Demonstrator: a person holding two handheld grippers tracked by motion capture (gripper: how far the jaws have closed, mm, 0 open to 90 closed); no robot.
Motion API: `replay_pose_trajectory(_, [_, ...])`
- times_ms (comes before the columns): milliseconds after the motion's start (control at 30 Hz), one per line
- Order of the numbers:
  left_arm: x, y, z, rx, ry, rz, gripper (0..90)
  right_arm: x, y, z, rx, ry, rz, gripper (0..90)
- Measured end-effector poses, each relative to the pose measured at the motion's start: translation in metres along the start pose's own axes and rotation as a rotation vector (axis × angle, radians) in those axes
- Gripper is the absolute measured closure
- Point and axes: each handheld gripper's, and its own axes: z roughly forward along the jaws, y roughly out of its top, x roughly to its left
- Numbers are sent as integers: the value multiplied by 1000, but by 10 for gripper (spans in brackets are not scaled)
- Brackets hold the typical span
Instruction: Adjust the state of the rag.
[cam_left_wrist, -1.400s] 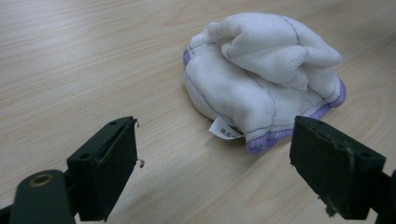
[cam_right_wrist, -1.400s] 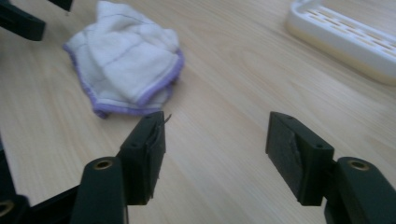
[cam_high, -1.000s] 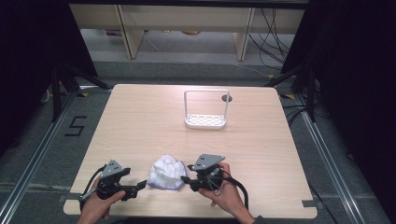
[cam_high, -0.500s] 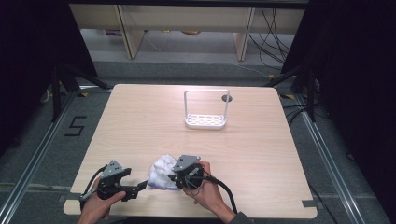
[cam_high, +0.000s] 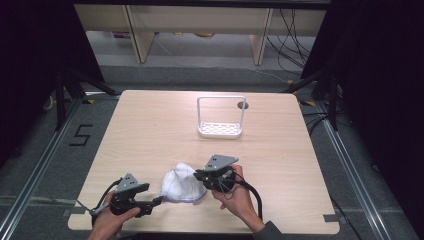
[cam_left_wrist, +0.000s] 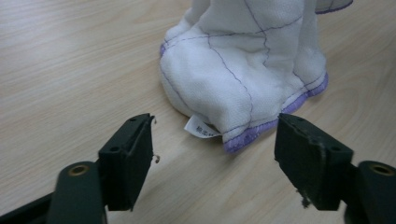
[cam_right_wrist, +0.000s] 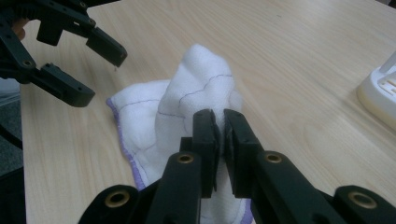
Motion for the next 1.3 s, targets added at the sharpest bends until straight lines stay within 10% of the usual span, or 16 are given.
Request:
replay_pose_trajectory(200, [-6, 3, 13, 45, -15, 95, 409, -2, -1, -3, 3, 6, 6, 839])
replay_pose_trajectory(433, [-8, 6, 24, 49, -78, 226, 828, -5, -1, -6, -3, 6, 9, 840])
replay_pose_trajectory(767, [-18, 29, -2, -66, -121, 213, 854, -22, -4, -42, -49, -4, 57, 847])
replay_pose_trajectory(967, [-37, 52, -10, -98, -168, 254, 853, -30, -22, -95, -92, -38, 128, 852])
replay_pose_trajectory(1300, [-24, 88, 66, -24, -153, 230, 850, -78, -50, -78, 6, -148, 195, 851])
